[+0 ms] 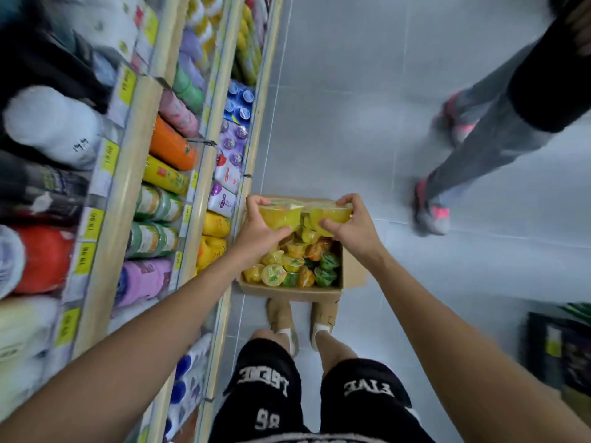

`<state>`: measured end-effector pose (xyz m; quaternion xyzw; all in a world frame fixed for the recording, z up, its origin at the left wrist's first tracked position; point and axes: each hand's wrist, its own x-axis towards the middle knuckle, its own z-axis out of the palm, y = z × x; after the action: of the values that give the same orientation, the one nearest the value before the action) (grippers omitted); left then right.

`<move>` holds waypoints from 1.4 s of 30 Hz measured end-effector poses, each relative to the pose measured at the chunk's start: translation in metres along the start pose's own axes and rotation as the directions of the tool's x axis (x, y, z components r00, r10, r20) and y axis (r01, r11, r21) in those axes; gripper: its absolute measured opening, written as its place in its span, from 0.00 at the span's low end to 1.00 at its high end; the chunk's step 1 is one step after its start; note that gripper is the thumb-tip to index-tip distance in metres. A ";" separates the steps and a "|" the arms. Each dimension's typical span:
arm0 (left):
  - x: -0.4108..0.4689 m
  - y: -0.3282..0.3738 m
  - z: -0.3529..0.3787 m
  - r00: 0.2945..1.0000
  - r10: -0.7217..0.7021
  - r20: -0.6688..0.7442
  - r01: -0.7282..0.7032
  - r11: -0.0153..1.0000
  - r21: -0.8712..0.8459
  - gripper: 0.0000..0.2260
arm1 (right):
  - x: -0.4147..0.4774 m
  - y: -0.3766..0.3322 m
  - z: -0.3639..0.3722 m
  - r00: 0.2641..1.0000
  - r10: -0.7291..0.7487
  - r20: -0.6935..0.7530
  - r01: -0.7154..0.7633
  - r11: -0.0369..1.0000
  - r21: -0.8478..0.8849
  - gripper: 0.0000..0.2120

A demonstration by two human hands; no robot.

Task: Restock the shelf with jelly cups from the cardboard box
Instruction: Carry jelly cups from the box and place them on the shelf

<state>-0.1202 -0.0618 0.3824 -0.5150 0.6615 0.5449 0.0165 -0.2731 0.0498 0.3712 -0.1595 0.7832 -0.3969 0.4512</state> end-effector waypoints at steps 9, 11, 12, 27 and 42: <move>-0.067 0.084 -0.019 0.970 0.221 0.101 -0.222 0.975 -0.009 0.26 | -0.100 -0.060 -0.060 0.983 -0.121 -0.136 0.135 0.986 0.100 0.18; -0.076 0.099 -0.021 0.948 0.285 0.141 -0.288 0.958 0.003 0.26 | -0.120 -0.067 -0.069 0.976 -0.140 -0.165 0.158 0.982 0.102 0.18; -0.080 0.105 -0.022 0.938 0.306 0.160 -0.310 0.951 0.003 0.26 | -0.129 -0.070 -0.073 0.972 -0.145 -0.186 0.165 0.981 0.101 0.18; -0.131 0.145 0.027 0.736 0.469 0.489 -0.500 0.863 -0.074 0.38 | -0.265 -0.040 -0.095 0.800 0.076 -0.595 0.123 0.950 0.287 0.42; -0.248 0.169 0.206 0.374 0.333 0.865 -0.577 0.814 -0.064 0.34 | -0.420 0.080 -0.158 0.510 0.358 -0.782 0.169 0.850 0.500 0.37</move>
<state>-0.2327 0.2334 0.5621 0.0287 0.7455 0.6181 0.2479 -0.1690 0.4313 0.5974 0.2292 0.7719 -0.5906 0.0532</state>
